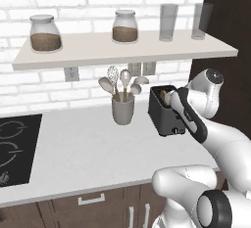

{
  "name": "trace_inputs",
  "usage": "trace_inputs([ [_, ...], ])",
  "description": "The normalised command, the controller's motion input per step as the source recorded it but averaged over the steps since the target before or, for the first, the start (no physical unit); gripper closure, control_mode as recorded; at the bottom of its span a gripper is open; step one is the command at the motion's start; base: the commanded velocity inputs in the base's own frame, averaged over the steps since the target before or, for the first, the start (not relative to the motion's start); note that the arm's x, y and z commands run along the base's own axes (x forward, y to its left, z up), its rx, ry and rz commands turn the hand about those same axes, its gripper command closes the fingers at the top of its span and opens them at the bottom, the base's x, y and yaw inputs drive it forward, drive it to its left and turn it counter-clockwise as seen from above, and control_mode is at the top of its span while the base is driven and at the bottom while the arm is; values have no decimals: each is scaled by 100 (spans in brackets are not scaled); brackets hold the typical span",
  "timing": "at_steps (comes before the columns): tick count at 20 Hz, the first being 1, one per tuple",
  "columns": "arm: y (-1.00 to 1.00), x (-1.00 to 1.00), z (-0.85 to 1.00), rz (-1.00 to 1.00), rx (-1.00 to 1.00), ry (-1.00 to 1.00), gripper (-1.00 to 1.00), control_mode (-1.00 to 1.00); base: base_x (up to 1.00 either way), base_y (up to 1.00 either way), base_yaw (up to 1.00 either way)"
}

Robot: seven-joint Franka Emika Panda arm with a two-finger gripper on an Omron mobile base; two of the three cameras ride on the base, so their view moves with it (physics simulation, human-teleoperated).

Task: Start the toaster. Once the lever pops up, take the bread to the plate on the dining counter.

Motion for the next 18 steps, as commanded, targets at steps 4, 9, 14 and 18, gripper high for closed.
trace_inputs([
  [4,0,0,0,0,0,0,-100,-100,0,0,0],
  [9,0,0,0,0,0,0,-100,-100,0,0,0],
  [14,0,0,0,0,0,0,-100,-100,0,0,0],
  [18,0,0,0,0,0,0,-100,-100,0,0,0],
])
